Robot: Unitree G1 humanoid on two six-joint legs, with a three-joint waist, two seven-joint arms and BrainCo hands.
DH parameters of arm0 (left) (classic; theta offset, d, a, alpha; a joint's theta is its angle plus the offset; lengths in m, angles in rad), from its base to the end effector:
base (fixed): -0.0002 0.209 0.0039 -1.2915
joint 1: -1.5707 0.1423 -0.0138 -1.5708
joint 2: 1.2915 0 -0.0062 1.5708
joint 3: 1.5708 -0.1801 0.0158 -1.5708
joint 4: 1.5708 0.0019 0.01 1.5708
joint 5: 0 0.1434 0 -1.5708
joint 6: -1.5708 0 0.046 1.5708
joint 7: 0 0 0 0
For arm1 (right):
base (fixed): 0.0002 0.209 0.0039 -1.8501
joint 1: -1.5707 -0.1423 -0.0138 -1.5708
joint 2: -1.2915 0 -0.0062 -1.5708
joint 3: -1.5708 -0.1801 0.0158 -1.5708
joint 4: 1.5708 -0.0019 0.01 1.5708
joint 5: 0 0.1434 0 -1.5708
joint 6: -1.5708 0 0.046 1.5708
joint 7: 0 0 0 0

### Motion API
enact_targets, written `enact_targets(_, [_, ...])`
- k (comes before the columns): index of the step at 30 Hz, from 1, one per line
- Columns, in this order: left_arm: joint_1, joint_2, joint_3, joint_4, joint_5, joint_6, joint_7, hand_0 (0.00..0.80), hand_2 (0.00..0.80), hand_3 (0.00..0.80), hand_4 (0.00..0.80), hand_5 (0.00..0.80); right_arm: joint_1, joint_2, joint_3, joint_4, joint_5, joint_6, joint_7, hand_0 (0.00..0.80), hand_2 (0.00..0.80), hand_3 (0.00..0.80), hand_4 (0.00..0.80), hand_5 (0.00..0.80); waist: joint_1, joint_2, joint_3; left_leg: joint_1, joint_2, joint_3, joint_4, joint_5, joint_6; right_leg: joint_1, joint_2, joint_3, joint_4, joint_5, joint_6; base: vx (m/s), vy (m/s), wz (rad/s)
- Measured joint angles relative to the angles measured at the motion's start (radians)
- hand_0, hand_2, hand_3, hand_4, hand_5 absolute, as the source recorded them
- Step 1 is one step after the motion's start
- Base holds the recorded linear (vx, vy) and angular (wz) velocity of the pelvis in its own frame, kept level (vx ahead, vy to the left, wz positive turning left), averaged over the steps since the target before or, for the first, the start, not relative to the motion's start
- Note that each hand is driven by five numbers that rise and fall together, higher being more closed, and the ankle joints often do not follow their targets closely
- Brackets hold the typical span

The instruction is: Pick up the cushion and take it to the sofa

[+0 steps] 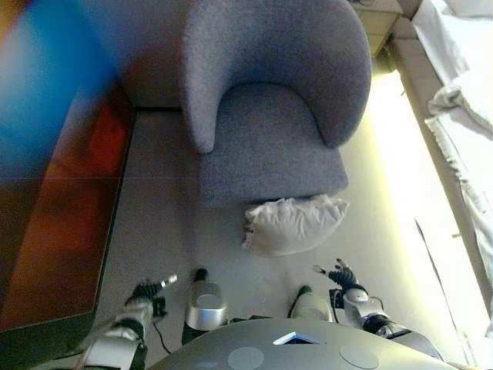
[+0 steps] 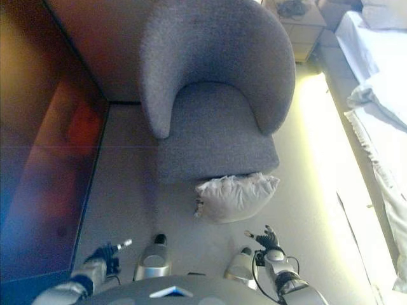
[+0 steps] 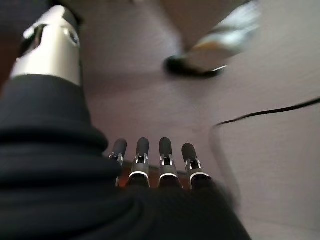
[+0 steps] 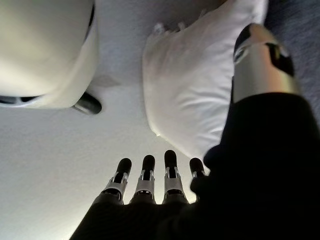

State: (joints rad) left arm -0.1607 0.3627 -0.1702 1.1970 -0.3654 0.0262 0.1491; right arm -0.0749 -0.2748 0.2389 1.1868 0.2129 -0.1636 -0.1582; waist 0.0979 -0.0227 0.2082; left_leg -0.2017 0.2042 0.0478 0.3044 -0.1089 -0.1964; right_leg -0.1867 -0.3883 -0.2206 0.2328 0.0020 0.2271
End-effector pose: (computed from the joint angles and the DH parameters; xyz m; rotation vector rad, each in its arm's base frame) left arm 0.1365 0.2592 -0.0879 0.1762 1.0322 0.3867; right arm 0.1138 -0.2253 -0.1037 -0.2817 0.9432 -0.1972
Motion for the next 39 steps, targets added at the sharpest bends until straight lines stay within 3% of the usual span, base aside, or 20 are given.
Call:
enact_targets(1, [-0.027, -0.007, 0.002, -0.002, -0.007, -0.006, 0.0, 0.0, 0.0, 0.0, 0.0, 0.0, -0.026, -0.032, -0.002, 0.015, -0.004, -0.012, 0.011, 0.0, 0.0, 0.0, 0.0, 0.0, 0.001, 0.028, 0.024, -0.022, 0.003, -0.004, 0.014, 0.001, 0.001, -0.023, 0.01, -0.002, -0.001, 0.019, -0.003, -0.164, -0.292, -0.3])
enact_targets(2, [-0.05, -0.036, -0.014, -0.008, -0.025, -0.011, 0.01, 0.0, 0.0, 0.0, 0.0, 0.0, -0.033, -0.066, 0.009, 0.018, -0.005, -0.027, 0.018, 0.0, 0.0, 0.0, 0.0, 0.0, -0.031, 0.055, 0.036, -0.039, 0.031, -0.002, 0.022, 0.012, -0.009, -0.054, 0.02, 0.007, 0.005, 0.023, -0.005, -0.288, -0.464, -0.3])
enact_targets(3, [-0.044, -0.034, -0.041, -0.026, -0.055, -0.016, 0.033, 0.0, 0.0, 0.0, 0.0, 0.0, -0.049, -0.095, 0.04, -0.007, -0.008, -0.039, 0.018, 0.0, 0.0, 0.0, 0.0, 0.0, -0.032, 0.074, 0.04, -0.089, 0.052, 0.002, 0.041, 0.005, -0.015, -0.1, 0.034, 0.016, 0.025, 0.012, -0.008, -0.15, -0.209, -0.42])
enact_targets(5, [-0.049, -0.048, -0.047, -0.116, -0.093, -0.036, 0.086, 0.0, 0.0, 0.0, 0.0, 0.0, -0.066, -0.138, 0.127, -0.14, -0.009, -0.018, -0.015, 0.0, 0.0, 0.0, 0.0, 0.0, -0.057, 0.082, 0.083, -0.152, 0.063, -0.015, 0.036, 0.018, -0.029, -0.222, 0.041, 0.03, 0.079, 0.03, -0.032, -0.18, -0.207, -0.52])
enact_targets(9, [-0.116, -0.06, -0.049, -0.228, -0.096, -0.086, 0.145, 0.0, 0.0, 0.0, 0.0, 0.0, -0.107, -0.132, 0.144, -0.321, -0.003, 0.023, -0.109, 0.0, 0.0, 0.0, 0.0, 0.0, -0.087, 0.042, 0.207, -0.196, 0.08, -0.051, -0.046, 0.085, -0.041, -0.325, 0.077, 0.042, 0.091, 0.061, -0.064, -0.14, -0.045, -0.2])
enact_targets(13, [-0.17, -0.045, -0.083, -0.289, -0.054, -0.131, 0.184, 0.0, 0.0, 0.0, 0.0, 0.0, -0.184, -0.154, 0.108, -0.342, 0.001, 0.04, -0.18, 0.0, 0.0, 0.0, 0.0, 0.0, -0.085, 0.038, 0.273, -0.239, 0.073, -0.053, -0.07, 0.111, -0.043, -0.378, 0.082, 0.056, 0.069, 0.092, -0.068, -0.099, 0.007, -0.07])
enact_targets(15, [-0.175, -0.021, -0.13, -0.318, -0.035, -0.141, 0.189, 0.0, 0.0, 0.0, 0.0, 0.0, -0.201, -0.175, 0.108, -0.366, 0.004, 0.039, -0.214, 0.0, 0.0, 0.0, 0.0, 0.0, -0.083, 0.041, 0.281, -0.269, 0.066, -0.052, -0.071, 0.115, -0.041, -0.416, 0.077, 0.065, 0.059, 0.097, -0.065, -0.109, 0.013, -0.04])
enact_targets(19, [-0.242, -0.004, -0.145, -0.32, -0.001, -0.165, 0.175, 0.0, 0.0, 0.0, 0.0, 0.0, -0.309, -0.192, 0.09, -0.355, 0.008, 0.043, -0.277, 0.0, 0.0, 0.0, 0.0, 0.0, -0.084, 0.053, 0.31, -0.327, 0.047, -0.048, -0.082, 0.133, -0.039, -0.472, 0.07, 0.073, 0.04, 0.132, -0.064, -0.093, -0.003, 0.0])
enact_targets(27, [-0.344, 0.039, -0.213, -0.329, -0.022, -0.25, 0.176, 0.0, 0.0, 0.0, 0.0, 0.0, -0.422, -0.224, 0.115, -0.406, 0.017, 0.041, -0.403, 0.0, 0.0, 0.0, 0.0, 0.0, -0.088, 0.042, 0.303, -0.421, 0.047, -0.052, -0.082, 0.137, -0.036, -0.581, 0.07, 0.076, 0.053, 0.128, -0.065, -0.01, -0.072, -0.02])
enact_targets(32, [-0.423, 0.073, -0.216, -0.347, -0.043, -0.315, 0.192, 0.0, 0.0, 0.0, 0.0, 0.0, -0.548, -0.248, 0.113, -0.46, 0.018, 0.04, -0.478, 0.0, 0.0, 0.0, 0.0, 0.0, -0.109, 0.03, 0.312, -0.557, 0.064, -0.073, -0.062, 0.148, -0.039, -0.712, 0.097, 0.076, 0.07, 0.147, -0.087, 0.034, -0.125, -0.07])
enact_targets(39, [-0.5, 0.101, -0.223, -0.353, -0.043, -0.355, 0.192, 0.0, 0.0, 0.0, 0.0, 0.0, -0.673, -0.27, 0.114, -0.466, 0.046, 0.04, -0.51, 0.0, 0.0, 0.0, 0.0, 0.0, -0.113, 0.029, 0.312, -0.604, 0.084, -0.079, -0.066, 0.148, -0.039, -0.804, 0.11, 0.078, 0.132, 0.122, -0.111, 0.035, -0.118, -0.09])
